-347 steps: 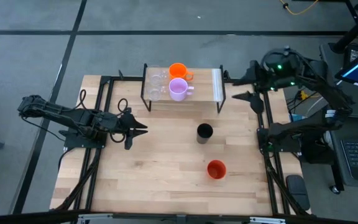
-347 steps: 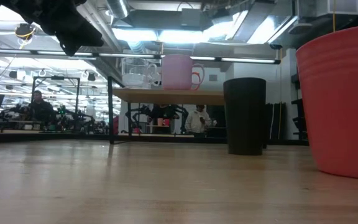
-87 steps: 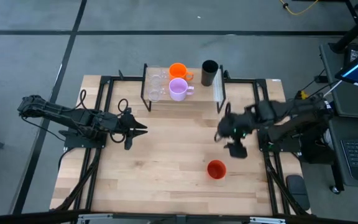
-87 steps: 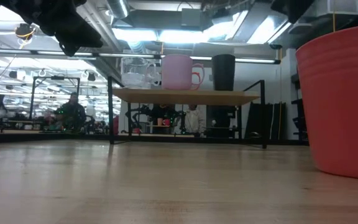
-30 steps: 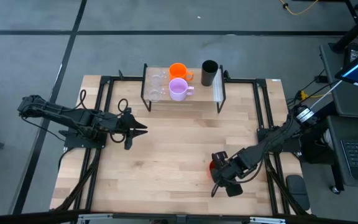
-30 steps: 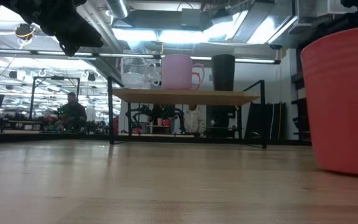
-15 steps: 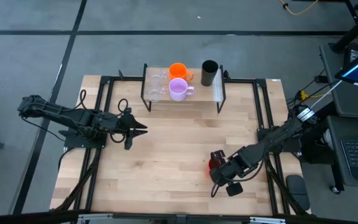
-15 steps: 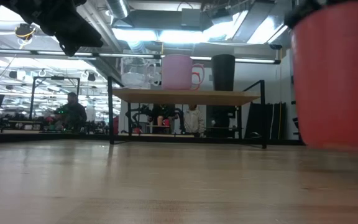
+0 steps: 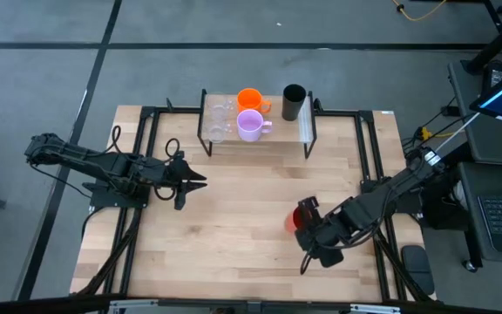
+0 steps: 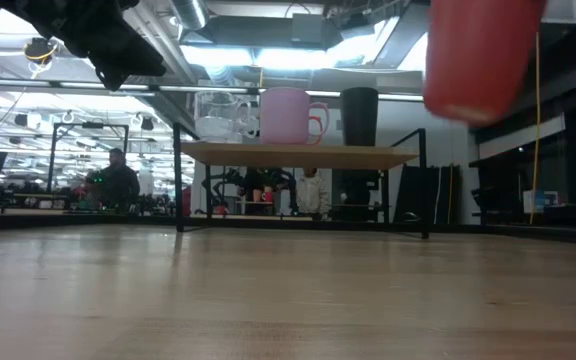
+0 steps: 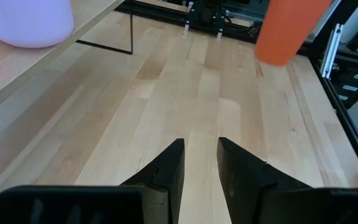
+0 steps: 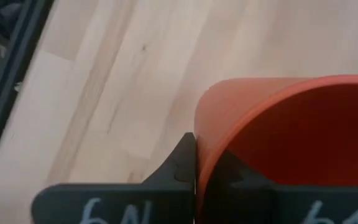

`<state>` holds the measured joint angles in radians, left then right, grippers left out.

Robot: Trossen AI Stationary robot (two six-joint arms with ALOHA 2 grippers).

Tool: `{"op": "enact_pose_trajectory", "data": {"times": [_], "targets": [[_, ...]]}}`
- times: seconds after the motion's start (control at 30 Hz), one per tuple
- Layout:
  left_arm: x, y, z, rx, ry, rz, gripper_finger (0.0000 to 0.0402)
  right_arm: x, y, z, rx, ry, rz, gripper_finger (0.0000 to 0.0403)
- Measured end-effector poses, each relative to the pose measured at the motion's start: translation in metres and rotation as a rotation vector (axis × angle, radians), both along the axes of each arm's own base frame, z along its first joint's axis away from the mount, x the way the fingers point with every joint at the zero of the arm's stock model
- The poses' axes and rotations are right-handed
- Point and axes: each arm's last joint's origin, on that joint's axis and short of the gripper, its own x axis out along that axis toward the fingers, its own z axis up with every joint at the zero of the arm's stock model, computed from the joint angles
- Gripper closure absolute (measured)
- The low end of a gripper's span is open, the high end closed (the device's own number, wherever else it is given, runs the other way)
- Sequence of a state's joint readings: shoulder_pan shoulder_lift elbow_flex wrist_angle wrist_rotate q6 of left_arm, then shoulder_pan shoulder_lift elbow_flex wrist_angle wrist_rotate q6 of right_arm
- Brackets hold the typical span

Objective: Stack small to large cups/mugs on shelf
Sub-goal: Put the orange mug on top of the shelf

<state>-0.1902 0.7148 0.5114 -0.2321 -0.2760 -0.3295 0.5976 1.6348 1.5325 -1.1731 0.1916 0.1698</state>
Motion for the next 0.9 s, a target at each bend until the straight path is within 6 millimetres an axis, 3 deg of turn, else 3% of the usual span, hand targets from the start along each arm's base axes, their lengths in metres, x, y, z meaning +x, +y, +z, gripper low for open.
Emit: {"op": "enact_pose_trajectory", "data": {"times": [0.6,0.9], "targets": [[0.000,0.000,-0.001,0.002,0.011,0.000,0.0312,-0.023,-0.022,0.114,-0.144,-0.191,0.095,0.0394],[0.000,0.000,-0.001,0.003,0.012,0.000,0.0312,-0.030,-0.062,0.161,-0.232,-0.332,0.075,0.0392]]}}
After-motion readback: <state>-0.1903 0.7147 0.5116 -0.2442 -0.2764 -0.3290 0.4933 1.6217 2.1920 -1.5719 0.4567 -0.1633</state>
